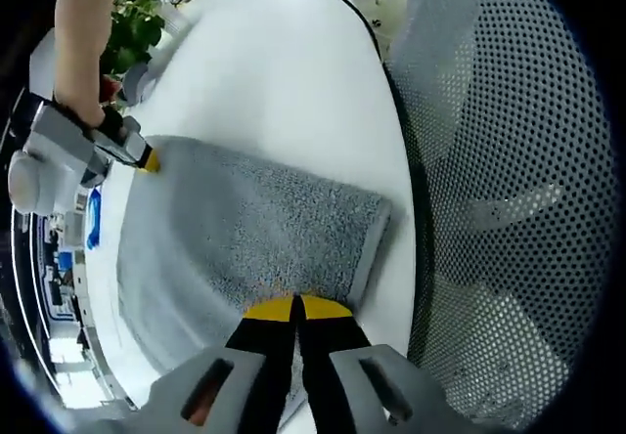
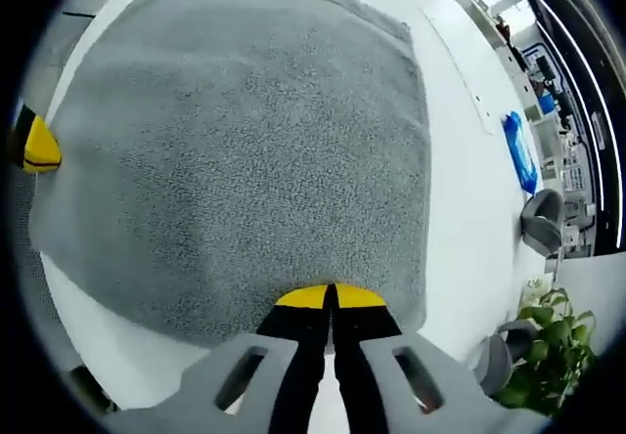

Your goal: Fold the towel on the table until its edges align and the towel forms a compact rectangular stack.

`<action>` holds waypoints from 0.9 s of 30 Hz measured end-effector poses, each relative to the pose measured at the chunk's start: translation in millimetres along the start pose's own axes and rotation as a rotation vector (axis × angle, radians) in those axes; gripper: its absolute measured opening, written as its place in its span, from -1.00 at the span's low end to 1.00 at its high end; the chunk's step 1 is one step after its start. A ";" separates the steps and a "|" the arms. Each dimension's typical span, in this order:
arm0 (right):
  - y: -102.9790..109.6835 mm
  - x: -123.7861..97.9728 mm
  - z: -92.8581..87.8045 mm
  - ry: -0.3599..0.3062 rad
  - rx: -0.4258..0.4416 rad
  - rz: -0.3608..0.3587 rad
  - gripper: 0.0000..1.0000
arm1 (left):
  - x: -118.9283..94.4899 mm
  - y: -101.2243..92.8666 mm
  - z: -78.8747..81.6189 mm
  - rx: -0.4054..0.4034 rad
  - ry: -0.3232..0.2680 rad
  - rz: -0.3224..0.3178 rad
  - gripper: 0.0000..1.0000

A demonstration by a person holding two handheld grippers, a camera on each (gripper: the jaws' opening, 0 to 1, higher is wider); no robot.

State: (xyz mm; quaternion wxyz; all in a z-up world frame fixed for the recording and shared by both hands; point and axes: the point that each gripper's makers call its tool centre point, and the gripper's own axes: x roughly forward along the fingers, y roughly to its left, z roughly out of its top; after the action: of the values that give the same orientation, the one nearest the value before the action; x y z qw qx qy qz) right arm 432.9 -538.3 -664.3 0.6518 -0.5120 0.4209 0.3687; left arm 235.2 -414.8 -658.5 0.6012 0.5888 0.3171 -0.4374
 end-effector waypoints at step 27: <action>57.9 -25.3 -20.3 -0.068 -0.039 -0.031 -1.00 | -2.1 14.1 -64.3 -0.198 0.015 0.053 -0.99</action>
State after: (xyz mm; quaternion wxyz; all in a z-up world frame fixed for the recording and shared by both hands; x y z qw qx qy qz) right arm 367.2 -547.5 -664.0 0.6613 -0.5182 0.3832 0.3838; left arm 255.6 -352.2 -657.4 0.6654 0.5379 0.3476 -0.3835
